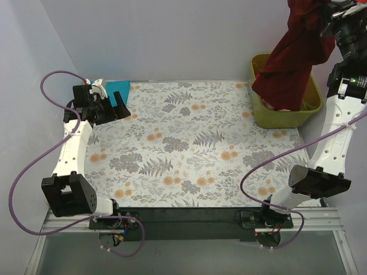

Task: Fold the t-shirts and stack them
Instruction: Move the tshirt to the center of the board

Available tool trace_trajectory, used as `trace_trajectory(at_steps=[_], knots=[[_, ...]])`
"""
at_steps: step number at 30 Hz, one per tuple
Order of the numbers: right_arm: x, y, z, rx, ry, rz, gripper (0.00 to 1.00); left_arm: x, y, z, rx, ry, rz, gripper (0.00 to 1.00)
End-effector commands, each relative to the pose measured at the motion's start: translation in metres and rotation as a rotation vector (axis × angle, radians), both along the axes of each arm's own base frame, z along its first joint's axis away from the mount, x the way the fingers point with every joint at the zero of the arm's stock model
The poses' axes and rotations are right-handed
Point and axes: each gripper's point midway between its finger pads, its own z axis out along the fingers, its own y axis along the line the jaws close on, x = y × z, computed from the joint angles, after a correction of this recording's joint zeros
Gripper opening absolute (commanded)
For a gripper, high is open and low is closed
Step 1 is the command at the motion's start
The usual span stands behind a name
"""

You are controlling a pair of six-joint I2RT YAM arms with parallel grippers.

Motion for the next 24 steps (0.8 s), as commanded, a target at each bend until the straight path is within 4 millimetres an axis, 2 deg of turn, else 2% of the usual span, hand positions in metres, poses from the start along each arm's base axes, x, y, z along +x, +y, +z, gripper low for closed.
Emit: trace_trajectory(at_steps=[1,2,5,8,11,12,13,14,15,16,18,19,24], knots=[[-0.071,0.031,0.105,-0.032,-0.379,0.088,0.01,-0.001,-0.001,0.032,-0.003,-0.100,0.009,0.98],[-0.086,0.038,0.123,-0.030,-0.442,0.110,0.01,-0.002,0.000,0.034,0.000,-0.109,0.015,0.98],[-0.115,0.049,0.151,-0.020,-0.560,0.150,0.01,-0.003,-0.001,0.032,-0.004,-0.108,0.019,0.98],[-0.135,0.060,0.165,0.006,-0.620,0.191,0.01,-0.002,-0.001,0.032,-0.008,-0.109,0.025,0.98],[-0.148,0.080,0.164,0.017,-0.618,0.277,0.01,-0.002,-0.001,0.033,-0.014,-0.112,0.029,0.98],[-0.136,0.088,0.151,0.045,-0.570,0.315,0.01,-0.002,-0.001,0.034,-0.014,-0.114,0.030,0.98],[-0.146,0.097,0.148,0.043,-0.560,0.347,0.01,-0.003,-0.001,0.034,-0.016,-0.114,0.031,0.98],[-0.141,0.103,0.137,0.056,-0.523,0.371,0.01,-0.003,-0.002,0.034,-0.017,-0.116,0.029,0.98],[-0.125,0.116,0.113,0.084,-0.448,0.417,0.01,-0.003,-0.002,0.034,-0.018,-0.116,0.025,0.98],[-0.135,0.127,0.105,0.067,-0.428,0.446,0.01,-0.002,-0.003,0.033,-0.023,-0.113,0.023,0.98],[-0.138,0.149,0.086,0.074,-0.382,0.506,0.01,-0.003,-0.003,0.034,-0.025,-0.113,0.020,0.98],[-0.135,0.158,0.065,0.078,-0.332,0.524,0.01,-0.003,-0.004,0.034,-0.025,-0.115,0.019,0.98],[-0.137,0.199,0.011,0.109,-0.175,0.630,0.01,-0.003,-0.003,0.032,-0.020,-0.112,0.017,0.98]])
